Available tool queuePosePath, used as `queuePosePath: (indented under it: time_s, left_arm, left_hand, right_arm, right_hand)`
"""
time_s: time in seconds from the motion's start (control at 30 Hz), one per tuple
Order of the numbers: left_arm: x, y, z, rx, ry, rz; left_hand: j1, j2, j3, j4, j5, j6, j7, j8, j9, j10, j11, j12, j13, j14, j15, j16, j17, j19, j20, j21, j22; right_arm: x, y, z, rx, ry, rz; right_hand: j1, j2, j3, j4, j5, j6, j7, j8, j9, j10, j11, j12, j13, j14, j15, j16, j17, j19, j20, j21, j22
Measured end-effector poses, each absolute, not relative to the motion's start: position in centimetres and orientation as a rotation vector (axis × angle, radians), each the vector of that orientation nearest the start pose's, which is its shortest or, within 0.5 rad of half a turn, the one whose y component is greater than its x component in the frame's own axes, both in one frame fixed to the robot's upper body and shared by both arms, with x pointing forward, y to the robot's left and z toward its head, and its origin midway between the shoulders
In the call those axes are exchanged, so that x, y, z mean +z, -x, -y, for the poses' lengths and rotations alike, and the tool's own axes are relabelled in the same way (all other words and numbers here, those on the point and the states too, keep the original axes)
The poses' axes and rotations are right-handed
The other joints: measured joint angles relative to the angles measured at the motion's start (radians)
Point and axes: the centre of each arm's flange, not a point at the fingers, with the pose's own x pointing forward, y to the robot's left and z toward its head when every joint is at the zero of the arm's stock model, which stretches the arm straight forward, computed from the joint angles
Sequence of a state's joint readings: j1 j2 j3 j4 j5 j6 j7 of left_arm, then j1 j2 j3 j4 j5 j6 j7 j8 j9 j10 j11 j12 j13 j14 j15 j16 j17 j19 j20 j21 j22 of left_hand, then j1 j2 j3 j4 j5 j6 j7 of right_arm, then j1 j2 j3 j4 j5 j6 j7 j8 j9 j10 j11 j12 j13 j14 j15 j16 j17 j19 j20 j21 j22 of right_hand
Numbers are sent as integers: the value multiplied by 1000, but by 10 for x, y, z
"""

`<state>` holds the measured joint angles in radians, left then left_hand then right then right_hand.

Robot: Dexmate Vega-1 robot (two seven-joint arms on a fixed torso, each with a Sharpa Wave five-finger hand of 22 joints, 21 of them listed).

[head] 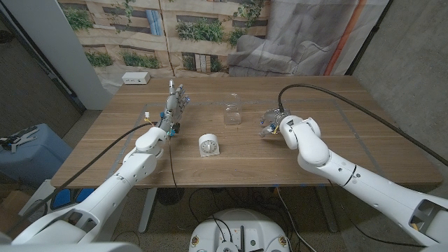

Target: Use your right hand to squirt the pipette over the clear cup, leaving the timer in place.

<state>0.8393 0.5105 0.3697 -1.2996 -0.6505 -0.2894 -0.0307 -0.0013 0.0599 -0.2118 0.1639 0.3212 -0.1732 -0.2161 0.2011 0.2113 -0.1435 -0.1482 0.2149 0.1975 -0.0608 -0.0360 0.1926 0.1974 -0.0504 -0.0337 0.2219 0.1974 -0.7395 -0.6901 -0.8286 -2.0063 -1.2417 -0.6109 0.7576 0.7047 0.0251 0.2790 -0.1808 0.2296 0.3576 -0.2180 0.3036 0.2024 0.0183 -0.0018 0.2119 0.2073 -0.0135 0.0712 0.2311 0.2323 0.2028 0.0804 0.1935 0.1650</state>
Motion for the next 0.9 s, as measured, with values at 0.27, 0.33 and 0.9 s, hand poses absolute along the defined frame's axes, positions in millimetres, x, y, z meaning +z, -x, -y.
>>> queuePosePath:
  time_s: [0.27,0.33,0.9]
  left_arm:
    - [-27,-653,-291,-207,41,593]
    - [-27,-653,-291,-207,41,593]
    - [-27,-653,-291,-206,41,593]
  left_hand:
    - [0,0,0,0,0,0,0,0,0,0,0,0,0,0,0,0,0,0,0,0,0]
    - [0,0,0,0,0,0,0,0,0,0,0,0,0,0,0,0,0,0,0,0,0]
    - [0,0,0,0,0,0,0,0,0,0,0,0,0,0,0,0,0,0,0,0,0]
  right_arm:
    - [-20,-565,139,12,1903,154]
    - [-20,-566,138,9,1904,155]
    - [-28,-571,139,-17,1903,179]
  right_hand:
    - [27,1,18,4,0,37,-1,14,0,10,-11,0,0,12,-13,7,0,10,-10,0,0]
    - [37,11,20,2,0,49,2,15,0,16,-16,0,0,16,-16,7,2,11,-11,0,0]
    - [87,-8,34,4,-25,168,-1,72,14,44,-32,0,0,56,-45,25,3,46,-24,0,0]
